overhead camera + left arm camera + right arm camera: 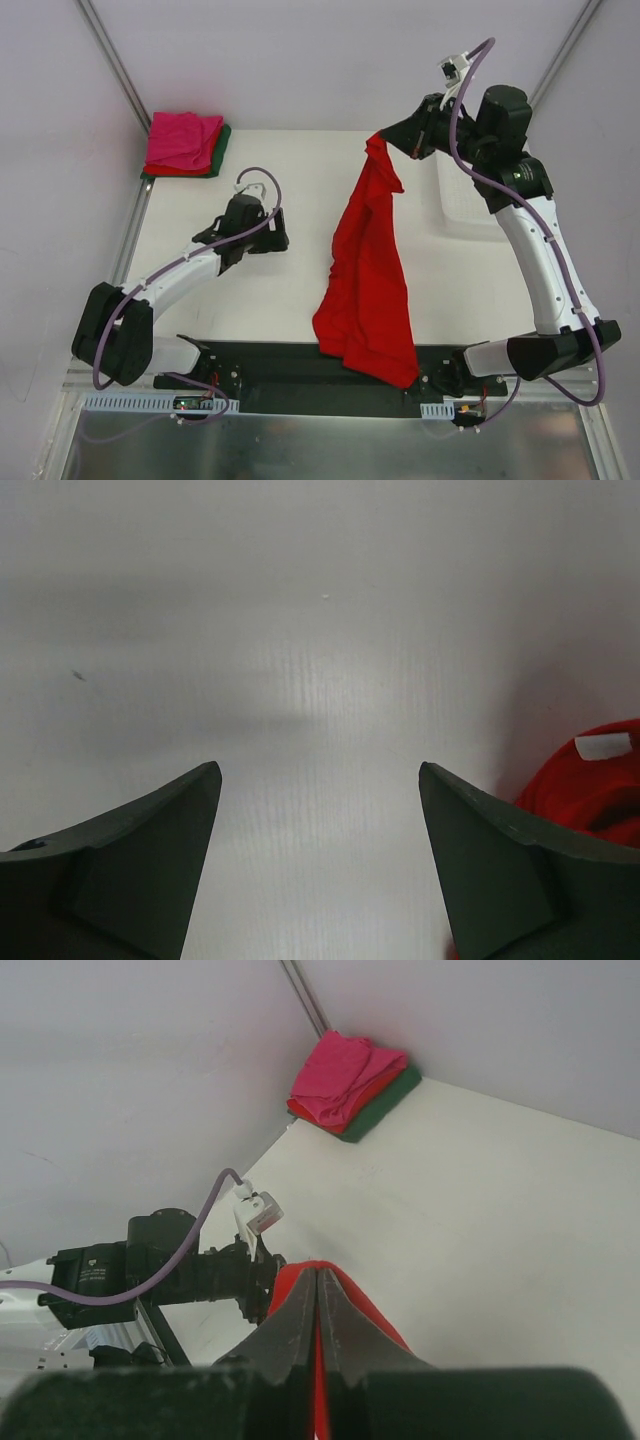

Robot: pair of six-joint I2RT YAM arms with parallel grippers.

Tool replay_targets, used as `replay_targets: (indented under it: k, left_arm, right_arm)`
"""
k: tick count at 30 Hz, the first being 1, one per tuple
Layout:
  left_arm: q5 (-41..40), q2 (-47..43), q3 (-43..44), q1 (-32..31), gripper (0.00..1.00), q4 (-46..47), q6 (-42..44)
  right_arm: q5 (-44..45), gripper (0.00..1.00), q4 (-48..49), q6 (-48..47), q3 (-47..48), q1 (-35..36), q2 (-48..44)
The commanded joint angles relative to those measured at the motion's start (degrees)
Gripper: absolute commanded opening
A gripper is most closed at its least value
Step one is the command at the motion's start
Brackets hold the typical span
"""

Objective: Fold and stack the t-shirts
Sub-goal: Flatten out the tshirt

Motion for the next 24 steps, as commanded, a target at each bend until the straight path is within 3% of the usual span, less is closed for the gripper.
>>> replay_targets:
  k: [1,2,12,24]
  left_arm:
    - [13.5,2.0,2.0,-2.0,0.81,5.6,3.6]
    - [16.7,2.3,2.0,-2.8,0.81,8.0,4.0]
    - [21.1,-1.0,-3.0,-11.5,0.82,15.1,2.0]
    - [19.6,0.8,-5.8,-17.5,0.82,16.8,2.2]
  right_arm:
    - [3.3,0.01,1.4,-3.0,-0.5,0.2,-2.1]
    - [4.1,0.01,1.3,-3.3,-0.7,0.1,-2.3]
    - [7.7,0.01,-1.1,-6.0,0.4,-0.5,-1.3]
    - [7.8,0.01,-1.1,-5.5,-0.5,-1.4,-1.0]
